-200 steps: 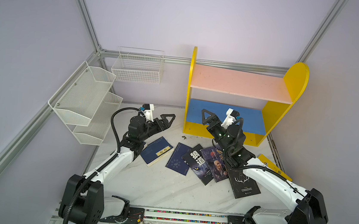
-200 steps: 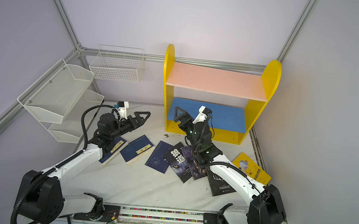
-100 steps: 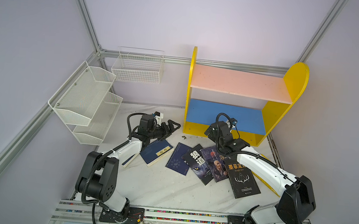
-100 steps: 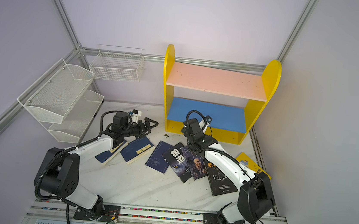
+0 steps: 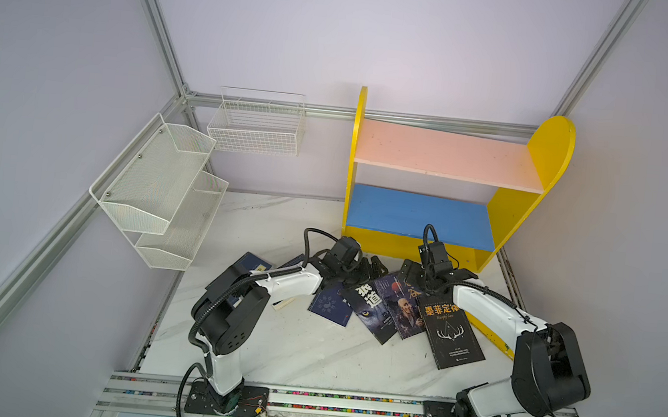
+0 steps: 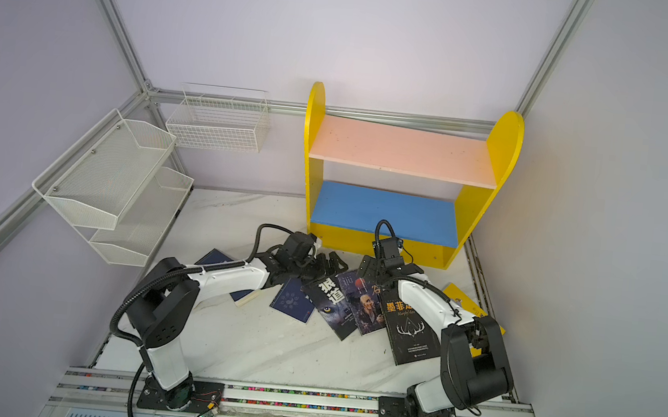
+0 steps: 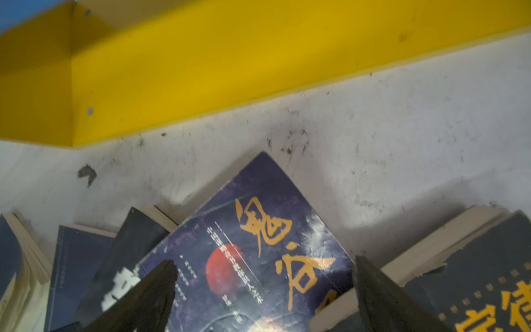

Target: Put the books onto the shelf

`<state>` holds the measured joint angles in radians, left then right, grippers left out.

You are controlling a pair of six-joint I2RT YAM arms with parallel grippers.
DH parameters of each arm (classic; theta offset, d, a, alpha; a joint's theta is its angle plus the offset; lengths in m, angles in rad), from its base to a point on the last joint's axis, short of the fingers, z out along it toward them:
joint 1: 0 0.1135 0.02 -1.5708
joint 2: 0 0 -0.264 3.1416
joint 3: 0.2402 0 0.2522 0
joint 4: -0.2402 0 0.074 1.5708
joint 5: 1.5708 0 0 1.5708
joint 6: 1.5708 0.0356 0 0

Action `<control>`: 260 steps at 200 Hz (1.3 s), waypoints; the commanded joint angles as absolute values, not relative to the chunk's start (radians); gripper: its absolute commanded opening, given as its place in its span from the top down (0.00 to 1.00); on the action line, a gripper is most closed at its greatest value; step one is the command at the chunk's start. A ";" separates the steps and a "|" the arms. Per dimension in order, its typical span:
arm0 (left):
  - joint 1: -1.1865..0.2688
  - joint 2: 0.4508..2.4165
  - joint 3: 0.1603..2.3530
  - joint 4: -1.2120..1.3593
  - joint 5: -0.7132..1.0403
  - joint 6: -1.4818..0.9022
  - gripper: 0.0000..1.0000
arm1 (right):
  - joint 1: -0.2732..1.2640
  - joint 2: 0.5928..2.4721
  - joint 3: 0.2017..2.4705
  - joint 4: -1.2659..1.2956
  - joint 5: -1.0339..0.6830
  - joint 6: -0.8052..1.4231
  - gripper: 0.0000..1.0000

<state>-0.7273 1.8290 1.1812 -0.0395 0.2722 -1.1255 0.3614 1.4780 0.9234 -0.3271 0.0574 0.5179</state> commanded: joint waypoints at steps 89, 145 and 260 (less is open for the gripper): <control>-0.881 2.012 1.264 0.204 0.007 -1.442 0.20 | 0.210 1.547 0.769 -0.157 -0.279 0.525 0.13; -0.880 2.044 1.216 0.461 0.008 -1.425 0.51 | 0.210 1.616 0.779 -0.075 -0.339 0.529 0.18; -0.807 1.628 1.329 -0.067 -0.023 -0.952 1.00 | 0.208 1.264 0.980 -0.146 -0.294 0.611 0.12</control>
